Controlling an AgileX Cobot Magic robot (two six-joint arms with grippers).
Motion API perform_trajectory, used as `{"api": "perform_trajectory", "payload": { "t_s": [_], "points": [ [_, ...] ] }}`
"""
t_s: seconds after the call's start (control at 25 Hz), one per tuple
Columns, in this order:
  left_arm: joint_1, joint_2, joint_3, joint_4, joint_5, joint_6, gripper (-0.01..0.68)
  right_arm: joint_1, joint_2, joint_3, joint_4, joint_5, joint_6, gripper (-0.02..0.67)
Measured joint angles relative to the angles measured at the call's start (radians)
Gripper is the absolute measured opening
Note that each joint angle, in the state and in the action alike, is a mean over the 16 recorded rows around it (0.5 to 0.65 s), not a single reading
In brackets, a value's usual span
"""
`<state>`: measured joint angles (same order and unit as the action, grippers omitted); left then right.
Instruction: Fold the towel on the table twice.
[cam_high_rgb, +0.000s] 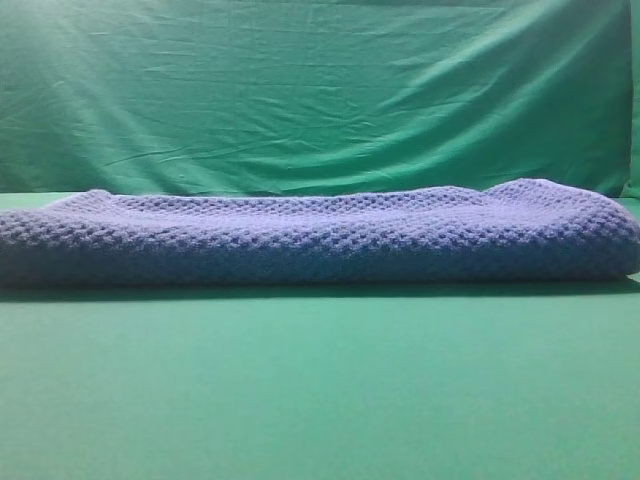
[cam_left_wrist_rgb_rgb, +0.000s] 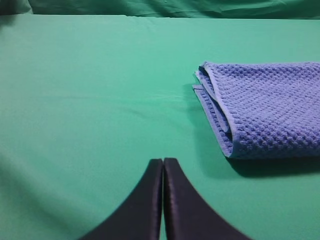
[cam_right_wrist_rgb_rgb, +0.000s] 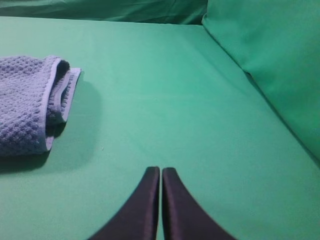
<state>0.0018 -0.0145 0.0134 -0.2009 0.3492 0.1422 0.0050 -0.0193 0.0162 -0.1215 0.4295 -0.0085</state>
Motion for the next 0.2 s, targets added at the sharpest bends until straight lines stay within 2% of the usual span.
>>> {"api": "perform_trajectory", "payload": {
  "t_s": [0.2],
  "points": [
    [0.0, 0.0, 0.0, 0.0, 0.0, 0.0, 0.0, 0.0, 0.0, 0.0, 0.001, 0.0, 0.0, 0.0]
  ]
}}
